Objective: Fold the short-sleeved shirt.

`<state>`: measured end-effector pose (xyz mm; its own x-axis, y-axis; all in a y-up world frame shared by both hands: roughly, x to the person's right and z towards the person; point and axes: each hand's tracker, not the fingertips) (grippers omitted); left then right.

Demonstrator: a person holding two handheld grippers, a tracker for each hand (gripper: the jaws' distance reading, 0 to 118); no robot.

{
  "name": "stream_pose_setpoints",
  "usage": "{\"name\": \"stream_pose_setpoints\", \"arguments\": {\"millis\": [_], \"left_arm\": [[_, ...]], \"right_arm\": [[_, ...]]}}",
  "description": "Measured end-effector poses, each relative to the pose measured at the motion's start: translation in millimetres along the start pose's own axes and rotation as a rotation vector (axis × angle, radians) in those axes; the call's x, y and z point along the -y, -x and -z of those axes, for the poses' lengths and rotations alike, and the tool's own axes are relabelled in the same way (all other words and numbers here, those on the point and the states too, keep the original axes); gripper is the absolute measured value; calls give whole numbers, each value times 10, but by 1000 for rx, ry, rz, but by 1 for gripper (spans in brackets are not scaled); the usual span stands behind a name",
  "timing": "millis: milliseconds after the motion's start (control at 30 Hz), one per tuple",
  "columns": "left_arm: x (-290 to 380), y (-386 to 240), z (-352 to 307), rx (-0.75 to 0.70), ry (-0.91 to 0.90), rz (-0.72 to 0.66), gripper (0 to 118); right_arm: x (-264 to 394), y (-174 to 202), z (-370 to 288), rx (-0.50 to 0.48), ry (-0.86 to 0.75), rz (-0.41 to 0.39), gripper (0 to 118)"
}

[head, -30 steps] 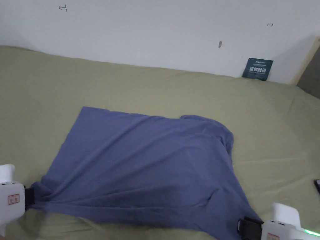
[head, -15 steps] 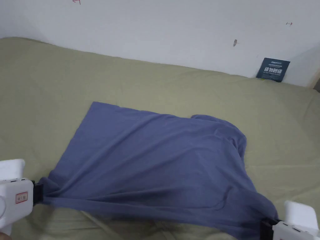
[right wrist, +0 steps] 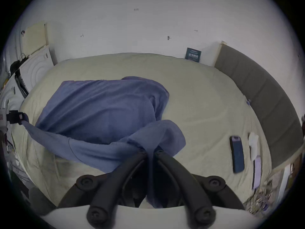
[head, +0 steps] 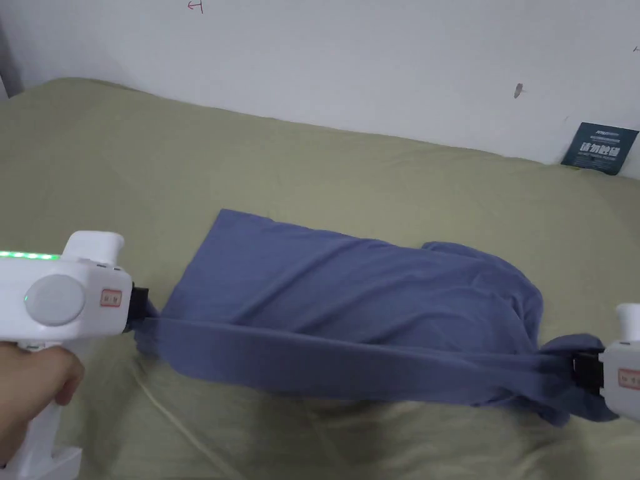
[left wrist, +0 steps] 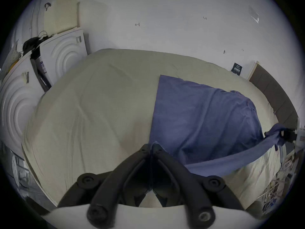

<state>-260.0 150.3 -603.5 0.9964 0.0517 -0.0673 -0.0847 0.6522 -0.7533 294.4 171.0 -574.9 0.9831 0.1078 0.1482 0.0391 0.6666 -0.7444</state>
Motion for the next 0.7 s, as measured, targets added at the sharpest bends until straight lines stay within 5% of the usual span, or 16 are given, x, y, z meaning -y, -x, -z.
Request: {"name": "stream_pose_setpoints", "arguments": {"millis": [200,367,400,500,600,700], "left_arm": [[-385,-89,532,-86,67,102,1],[-477,-138,823,-58,99,73,1],[-462,-183,858,-66,99,85,1],[-401,-256,785,-94,71,86,2],[-391,-232,505,-91,-37,39,11],[-404,-244,51,-144,-160,20,30]], "right_arm": [[-392,93,608,22,161,-102,5],[-442,132,998,-36,185,17,7],[-444,163,1034,-39,173,18,10],[-456,137,944,-63,125,43,67],[-474,92,547,-95,-77,112,71],[-393,99,-124,-84,-323,80,71]]}}
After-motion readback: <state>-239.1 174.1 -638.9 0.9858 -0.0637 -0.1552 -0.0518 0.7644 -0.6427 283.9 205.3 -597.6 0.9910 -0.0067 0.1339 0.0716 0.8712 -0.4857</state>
